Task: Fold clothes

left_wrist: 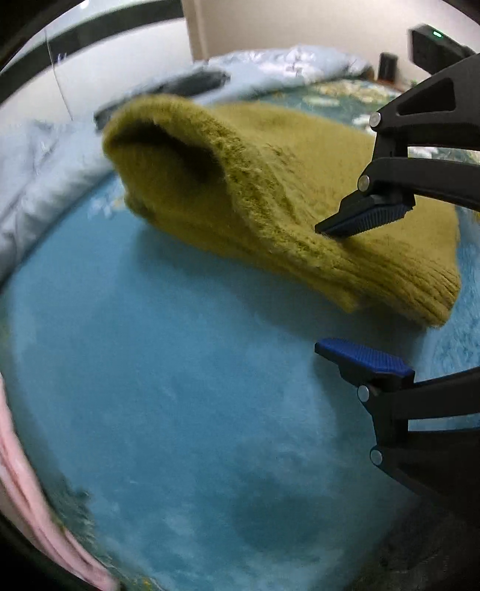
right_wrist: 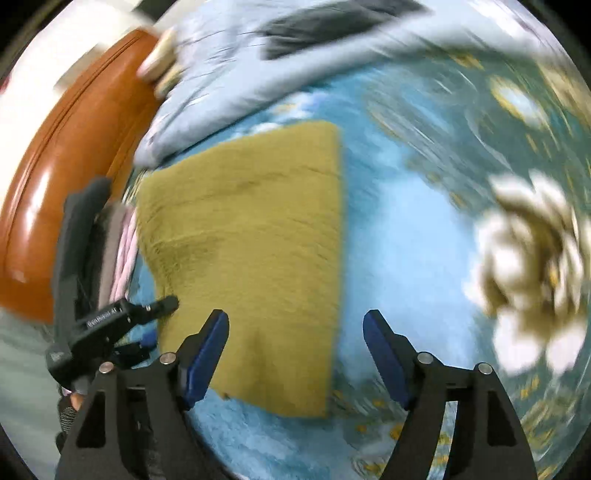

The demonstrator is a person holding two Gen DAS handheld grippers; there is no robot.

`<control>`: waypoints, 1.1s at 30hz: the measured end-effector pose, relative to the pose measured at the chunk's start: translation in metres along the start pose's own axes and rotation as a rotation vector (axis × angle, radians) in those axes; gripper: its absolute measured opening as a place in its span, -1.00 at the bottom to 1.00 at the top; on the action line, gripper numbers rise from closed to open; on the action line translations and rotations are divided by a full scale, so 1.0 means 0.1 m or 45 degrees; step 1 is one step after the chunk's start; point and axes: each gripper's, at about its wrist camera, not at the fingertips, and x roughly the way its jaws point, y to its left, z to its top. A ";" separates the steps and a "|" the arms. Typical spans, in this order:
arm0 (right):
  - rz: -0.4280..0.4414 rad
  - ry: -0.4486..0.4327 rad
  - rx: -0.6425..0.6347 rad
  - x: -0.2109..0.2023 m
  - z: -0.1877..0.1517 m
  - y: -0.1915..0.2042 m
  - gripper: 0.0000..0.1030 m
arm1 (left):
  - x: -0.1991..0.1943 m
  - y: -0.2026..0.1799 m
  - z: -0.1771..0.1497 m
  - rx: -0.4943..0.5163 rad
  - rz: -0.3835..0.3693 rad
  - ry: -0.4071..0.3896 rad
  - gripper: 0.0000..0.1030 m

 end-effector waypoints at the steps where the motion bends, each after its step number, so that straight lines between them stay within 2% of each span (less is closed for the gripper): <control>1: 0.034 0.001 0.036 0.01 -0.04 -0.06 0.49 | 0.00 0.05 0.01 -0.042 -0.022 0.008 0.18; 3: 0.105 0.007 0.105 0.06 -0.12 -0.18 0.49 | 0.00 0.12 0.02 -0.098 -0.070 0.022 0.19; 5: 0.179 0.029 0.162 0.14 -0.19 -0.24 0.49 | -0.02 0.12 0.02 -0.098 -0.128 0.022 0.15; 8: 0.250 0.070 0.235 0.25 -0.23 -0.29 0.49 | -0.07 0.11 0.02 -0.098 -0.222 0.010 0.15; 13: 0.347 0.116 0.282 0.44 -0.29 -0.26 0.45 | -0.15 0.16 0.04 -0.141 -0.319 -0.028 0.15; 14: 0.363 0.126 0.297 0.46 -0.30 -0.26 0.35 | -0.16 0.18 0.04 -0.157 -0.337 -0.030 0.15; 15: 0.357 0.134 0.305 0.46 -0.30 -0.27 -0.02 | -0.16 0.20 0.04 -0.173 -0.355 -0.032 0.15; 18: 0.369 0.132 0.328 0.42 -0.28 -0.25 -0.41 | -0.17 0.23 0.04 -0.195 -0.394 -0.034 0.15; 22: 0.425 0.116 0.298 0.22 -0.05 -0.25 -0.45 | -0.19 0.16 0.04 -0.151 -0.437 -0.029 0.15; 24: 0.402 0.090 0.247 0.09 0.19 -0.27 -0.46 | -0.20 0.11 0.03 -0.119 -0.451 -0.025 0.16; 29: 0.197 -0.027 0.119 -0.30 1.11 -0.48 -0.46 | -0.17 -0.06 0.04 -0.039 -0.466 -0.009 0.22; 31: 0.141 -0.018 0.131 -0.30 1.33 -0.58 -0.46 | -0.14 -0.12 0.06 -0.017 -0.458 -0.003 0.22; 33: 0.106 0.011 0.158 -0.23 1.40 -0.69 -0.46 | -0.10 -0.18 0.07 0.008 -0.415 -0.002 0.22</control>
